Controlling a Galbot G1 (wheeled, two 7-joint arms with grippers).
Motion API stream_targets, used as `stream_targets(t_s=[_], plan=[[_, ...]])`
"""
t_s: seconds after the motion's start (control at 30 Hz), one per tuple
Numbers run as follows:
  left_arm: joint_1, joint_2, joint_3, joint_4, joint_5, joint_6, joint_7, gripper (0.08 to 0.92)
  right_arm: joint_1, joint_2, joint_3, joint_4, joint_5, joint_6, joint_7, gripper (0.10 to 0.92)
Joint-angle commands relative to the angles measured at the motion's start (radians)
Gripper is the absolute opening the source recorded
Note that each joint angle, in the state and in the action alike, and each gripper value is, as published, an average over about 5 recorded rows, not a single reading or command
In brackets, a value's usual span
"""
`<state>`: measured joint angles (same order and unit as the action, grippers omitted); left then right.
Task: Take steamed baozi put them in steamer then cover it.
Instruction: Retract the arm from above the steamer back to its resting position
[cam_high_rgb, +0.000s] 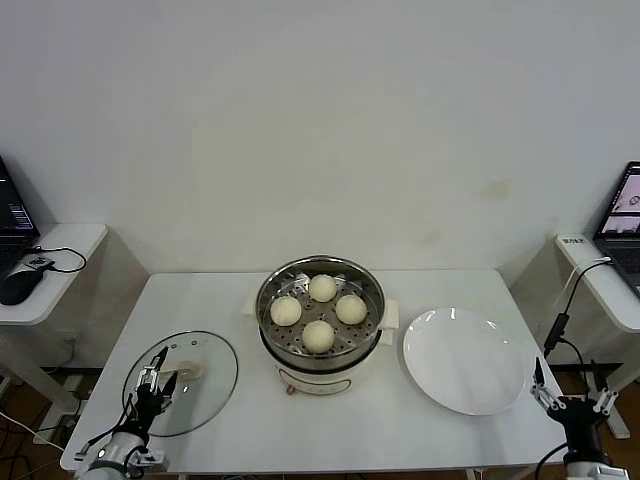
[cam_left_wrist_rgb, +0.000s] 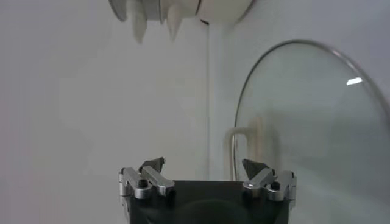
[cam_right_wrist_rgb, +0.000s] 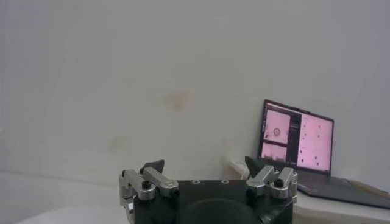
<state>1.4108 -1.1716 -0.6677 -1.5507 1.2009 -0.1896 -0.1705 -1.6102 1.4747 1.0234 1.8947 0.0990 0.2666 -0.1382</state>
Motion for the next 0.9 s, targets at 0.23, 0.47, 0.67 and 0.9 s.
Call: stream_targets(t_s=[0.23, 0.47, 0.67, 0.9], plan=[[-0.156, 0.01, 0.028, 0.116, 0.001, 0.008, 0.012, 0.823, 0.004, 0.005, 0.003, -0.025, -0.02, 0.005, -0.002, 0.823], [-0.164, 0.008, 0.033, 0.146, 0.0, 0.008, 0.013, 0.823, 0.006, 0.009, -0.001, -0.034, -0.034, 0.009, -0.004, 0.823], [-0.168, 0.007, 0.033, 0.165, -0.001, 0.007, 0.011, 0.706, 0.005, 0.011, -0.004, -0.036, -0.041, 0.01, -0.005, 0.823], [-0.159, 0.007, 0.031, 0.175, -0.005, 0.004, -0.003, 0.507, 0.004, 0.012, -0.006, -0.033, -0.044, 0.012, -0.007, 0.823]])
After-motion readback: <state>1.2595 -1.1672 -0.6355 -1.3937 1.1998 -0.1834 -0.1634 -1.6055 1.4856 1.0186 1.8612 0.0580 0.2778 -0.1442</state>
